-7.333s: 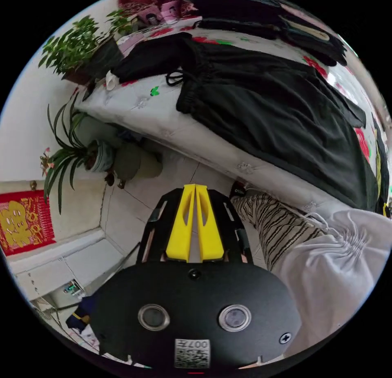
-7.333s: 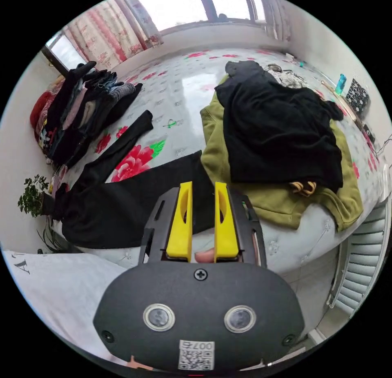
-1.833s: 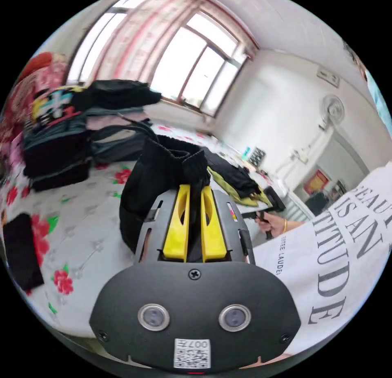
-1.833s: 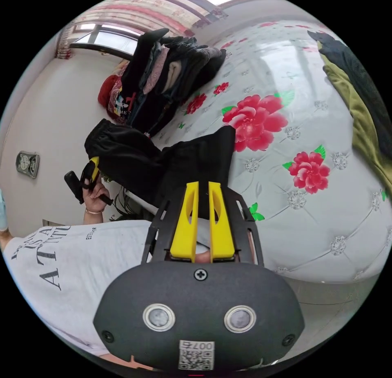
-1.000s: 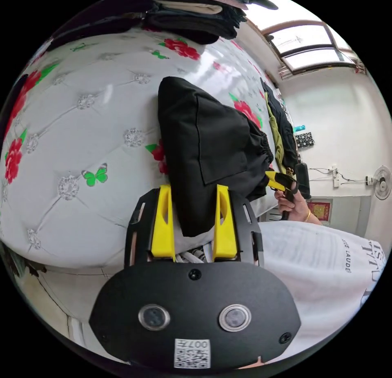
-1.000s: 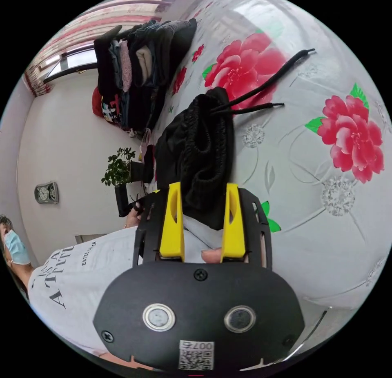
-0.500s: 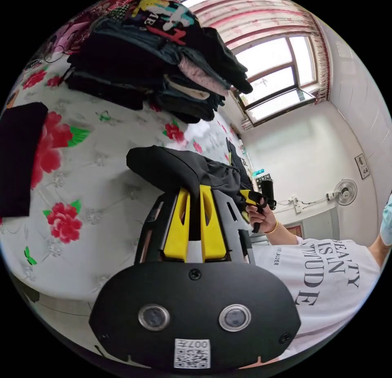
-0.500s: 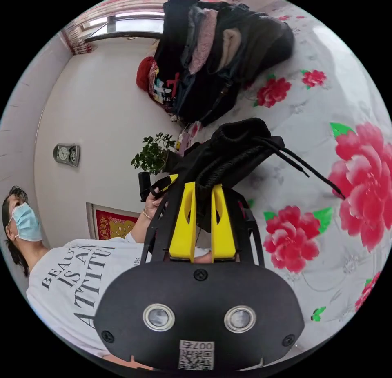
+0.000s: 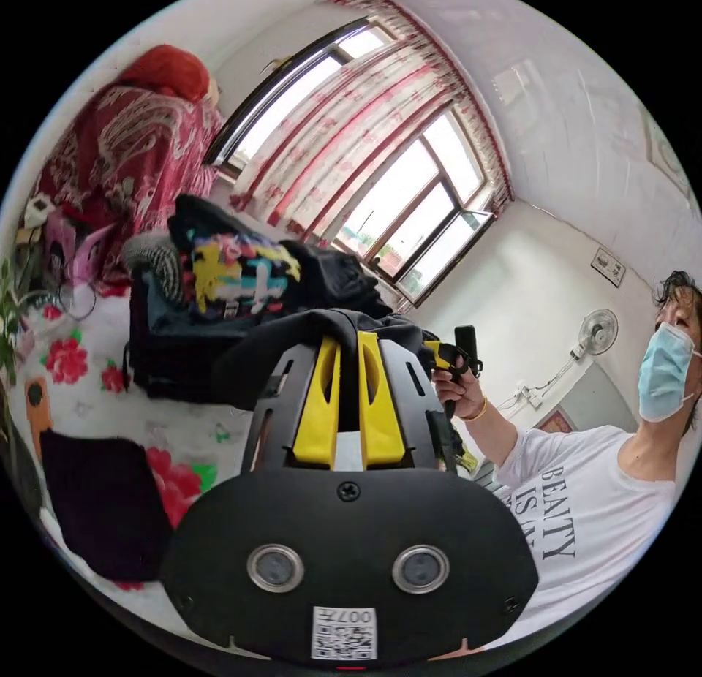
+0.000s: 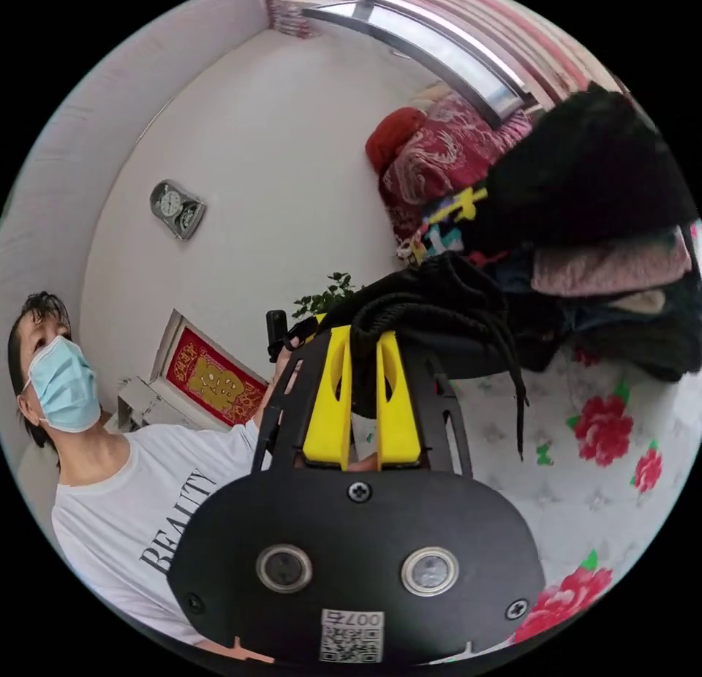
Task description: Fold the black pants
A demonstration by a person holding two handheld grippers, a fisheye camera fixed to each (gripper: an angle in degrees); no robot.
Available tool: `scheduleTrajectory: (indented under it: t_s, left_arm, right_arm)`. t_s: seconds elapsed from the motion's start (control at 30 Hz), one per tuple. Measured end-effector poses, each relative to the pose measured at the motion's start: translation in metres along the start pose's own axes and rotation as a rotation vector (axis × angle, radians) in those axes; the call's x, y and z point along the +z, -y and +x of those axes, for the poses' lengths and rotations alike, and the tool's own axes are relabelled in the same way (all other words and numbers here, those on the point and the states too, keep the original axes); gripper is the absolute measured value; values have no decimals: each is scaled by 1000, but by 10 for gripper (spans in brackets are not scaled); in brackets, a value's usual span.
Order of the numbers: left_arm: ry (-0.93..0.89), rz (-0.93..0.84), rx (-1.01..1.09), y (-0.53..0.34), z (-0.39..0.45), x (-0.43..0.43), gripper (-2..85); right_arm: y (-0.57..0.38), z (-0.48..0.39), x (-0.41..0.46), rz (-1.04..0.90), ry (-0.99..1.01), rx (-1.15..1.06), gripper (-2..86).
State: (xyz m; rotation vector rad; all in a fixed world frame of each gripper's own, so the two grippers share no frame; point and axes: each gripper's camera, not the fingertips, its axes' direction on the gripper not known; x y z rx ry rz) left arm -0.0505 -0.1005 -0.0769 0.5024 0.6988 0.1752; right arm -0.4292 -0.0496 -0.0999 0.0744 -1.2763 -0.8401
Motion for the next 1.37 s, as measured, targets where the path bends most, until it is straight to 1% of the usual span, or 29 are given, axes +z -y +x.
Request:
scheduleTrajectory:
  t_s: [0.07, 0.13, 0.2, 0.27, 0.3, 0.33, 0.4, 0.47, 0.6, 0.63, 0.67, 0.7, 0.73, 0.77, 0.8, 0.87, 0.9, 0.93, 0.97, 1.03, 1.13, 1.23, 1.3, 1.37]
  left_arm:
    - [28, 67, 84, 61, 5, 0, 38]
    - [43, 107, 90, 105, 3, 5, 40]
    - [82, 131, 111, 144, -3, 15, 46]
    - [179, 108, 61, 172, -25, 36, 62]
    - [207, 94, 30, 175, -33, 43, 68]
    - [272, 57, -29, 174, -49, 56, 79]
    - [377, 7, -79, 156, -70, 75, 90]
    - [482, -1, -95, 111, -89, 89, 88]
    - [574, -60, -118, 26, -99, 104, 87]
    - [598, -111, -136, -6, -99, 111, 87]
    - [603, -187, -148, -39, -97, 121, 87]
    - [607, -234, -160, -56, -96, 126, 87]
    - [622, -333, -181, -91, -92, 139, 86]
    - [637, -439, -198, -126, -85, 152, 85]
    - [644, -492, -204, -143, -81, 158, 85]
    - [660, -692, -240, -202, -59, 185, 71]
    - [647, -727, -247, -213, -53, 191, 64]
    - [597, -784, -253, -230, -40, 205, 51]
    - [551, -828, -236, -241, -25, 220, 38]
    - [508, -894, -168, -249, -3, 247, 35]
    - [463, -956, -41, -248, 28, 290, 29]
    - [455, -958, 2, -241, 48, 317, 17]
    - [440, -946, -13, -239, 55, 326, 12]
    - [434, -953, -44, -243, 63, 334, 7]
  right_arm:
    - [43, -14, -4, 50, -42, -64, 55]
    - [97, -21, -4, 133, -85, -96, 58]
    - [130, -17, 1, 167, -122, -99, 62]
    - [150, -1, 11, 170, -187, -39, 69]
    - [154, 15, 19, 159, -221, 6, 73]
    - [148, 33, 25, 140, -241, 41, 79]
    - [122, 60, 30, 117, -256, 68, 84]
    - [81, 85, 31, 90, -267, 85, 86]
    - [-52, 139, 10, -6, -357, 241, 84]
    - [-96, 149, -1, -40, -420, 308, 84]
    - [-119, 153, -8, -53, -456, 353, 83]
    - [-164, 160, -24, -78, -509, 450, 83]
    - [-208, 163, -43, -102, -551, 551, 83]
    - [-228, 163, -55, -106, -574, 604, 83]
    - [-264, 160, -80, -94, -623, 693, 83]
    - [-304, 145, -121, -35, -716, 780, 85]
    - [-322, 134, -148, 3, -798, 822, 86]
    - [-336, 122, -174, 45, -899, 851, 88]
    - [-340, 117, -187, 67, -945, 858, 89]
    - [-354, 102, -237, 144, -1099, 889, 93]
    - [-365, 96, -291, 227, -1204, 918, 100]
    - [-376, 107, -330, 216, -1244, 957, 101]
    - [-385, 122, -347, 183, -1256, 993, 99]
    - [-397, 141, -357, 139, -1222, 1037, 96]
